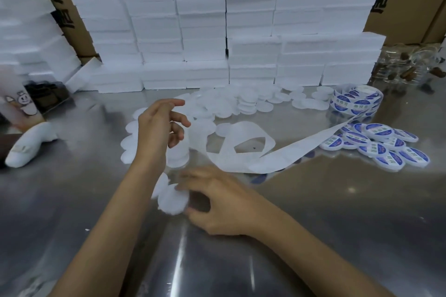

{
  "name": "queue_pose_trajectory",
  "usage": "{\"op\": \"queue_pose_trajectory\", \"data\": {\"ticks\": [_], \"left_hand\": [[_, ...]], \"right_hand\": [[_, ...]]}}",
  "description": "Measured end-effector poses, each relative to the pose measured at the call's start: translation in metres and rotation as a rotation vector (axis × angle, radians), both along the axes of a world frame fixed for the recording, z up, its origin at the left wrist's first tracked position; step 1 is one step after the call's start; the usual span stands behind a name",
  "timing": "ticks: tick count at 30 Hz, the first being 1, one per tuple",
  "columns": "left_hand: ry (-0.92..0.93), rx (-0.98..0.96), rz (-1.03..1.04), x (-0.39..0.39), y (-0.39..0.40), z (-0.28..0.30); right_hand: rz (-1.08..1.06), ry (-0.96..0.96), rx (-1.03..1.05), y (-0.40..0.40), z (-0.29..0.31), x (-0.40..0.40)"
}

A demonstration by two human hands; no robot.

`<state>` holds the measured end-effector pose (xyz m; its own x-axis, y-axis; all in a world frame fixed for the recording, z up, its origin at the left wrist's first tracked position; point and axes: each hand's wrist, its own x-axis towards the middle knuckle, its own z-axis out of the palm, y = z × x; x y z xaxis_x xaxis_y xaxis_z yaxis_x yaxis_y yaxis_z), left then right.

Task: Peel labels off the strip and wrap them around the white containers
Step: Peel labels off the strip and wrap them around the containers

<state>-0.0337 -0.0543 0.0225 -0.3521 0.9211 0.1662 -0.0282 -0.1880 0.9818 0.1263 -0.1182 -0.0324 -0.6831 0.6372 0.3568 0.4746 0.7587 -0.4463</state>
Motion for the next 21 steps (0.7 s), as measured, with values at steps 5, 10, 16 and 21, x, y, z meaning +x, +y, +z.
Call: {"op": "queue_pose_trajectory", "data": {"ticks": [5, 10, 16, 21], "left_hand": [[0.021, -0.042, -0.008, -0.005, -0.002, -0.004], [0.080, -0.020, -0.097, 0.004, -0.008, 0.000], [0.070, -0.104, -0.590, 0.054, -0.012, 0.011], [0.194, -0.085, -0.553, 0.086, -0.008, 0.013]], "right_hand": [[-0.088, 0.044, -0.086, 0.004, -0.015, -0.014], [-0.242, 0.264, -0.080, 0.006, 0.001, 0.008], [-0.499, 0.566, 0.107, 0.023, 0.030, 0.055], [-0.543, 0.480, 0.010, 0.036, 0.028, 0.090]]}}
